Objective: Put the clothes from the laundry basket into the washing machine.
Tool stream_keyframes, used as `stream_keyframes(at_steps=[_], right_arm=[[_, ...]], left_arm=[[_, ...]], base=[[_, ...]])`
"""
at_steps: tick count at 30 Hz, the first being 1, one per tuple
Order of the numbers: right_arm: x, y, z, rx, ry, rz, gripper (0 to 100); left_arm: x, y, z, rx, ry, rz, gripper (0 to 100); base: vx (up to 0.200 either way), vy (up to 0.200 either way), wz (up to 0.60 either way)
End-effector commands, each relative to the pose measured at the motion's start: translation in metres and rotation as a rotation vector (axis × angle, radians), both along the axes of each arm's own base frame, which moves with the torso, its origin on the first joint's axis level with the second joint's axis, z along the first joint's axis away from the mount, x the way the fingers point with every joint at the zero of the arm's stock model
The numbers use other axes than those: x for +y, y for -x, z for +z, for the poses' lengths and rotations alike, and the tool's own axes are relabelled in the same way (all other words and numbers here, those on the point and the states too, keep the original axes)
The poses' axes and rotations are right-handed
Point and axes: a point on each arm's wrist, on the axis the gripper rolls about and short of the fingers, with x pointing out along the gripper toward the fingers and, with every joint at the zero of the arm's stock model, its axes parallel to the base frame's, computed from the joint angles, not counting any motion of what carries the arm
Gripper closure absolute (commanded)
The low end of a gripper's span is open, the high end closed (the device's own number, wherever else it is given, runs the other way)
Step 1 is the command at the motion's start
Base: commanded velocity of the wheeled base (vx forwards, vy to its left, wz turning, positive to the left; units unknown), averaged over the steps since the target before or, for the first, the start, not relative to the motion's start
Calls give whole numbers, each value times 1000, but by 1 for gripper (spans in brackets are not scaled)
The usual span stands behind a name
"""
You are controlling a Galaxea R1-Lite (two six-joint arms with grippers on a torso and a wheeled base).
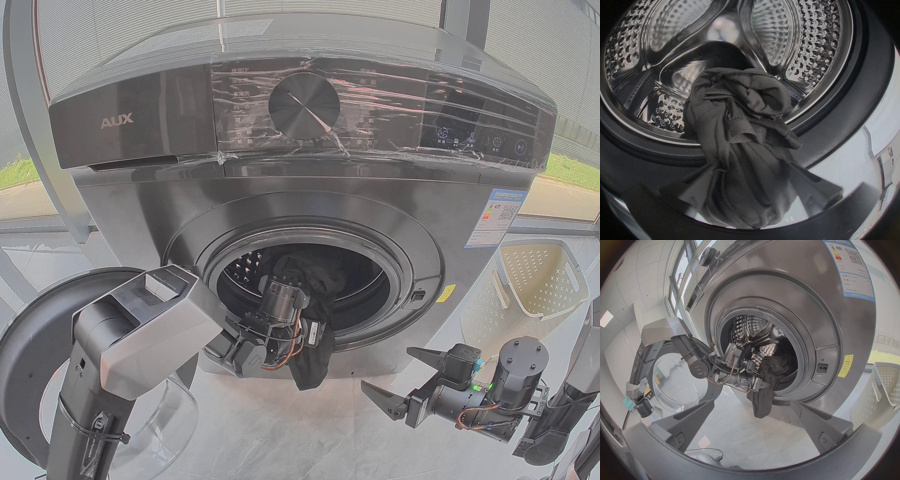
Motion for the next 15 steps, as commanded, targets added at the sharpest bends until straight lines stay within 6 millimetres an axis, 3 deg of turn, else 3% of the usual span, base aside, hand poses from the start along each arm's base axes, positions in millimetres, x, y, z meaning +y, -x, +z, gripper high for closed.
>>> stream_keyframes(at_steps=[1,7,12,15], right_arm=[[0,0,0,0,0,3,0],[1,0,0,1,0,4,0],[1,0,-1,2,1,4,0],[1,0,0,1,0,4,0]], left_arm=[[-1,-4,-6,7,6,6,100],[-6,-13,8,-24,95,42,100],[-8,-35,42,-166,192,88,100],[-3,-47,47,-214,208,129,100]], base=[[0,0,0],[0,0,0],[0,0,0],[0,0,0]])
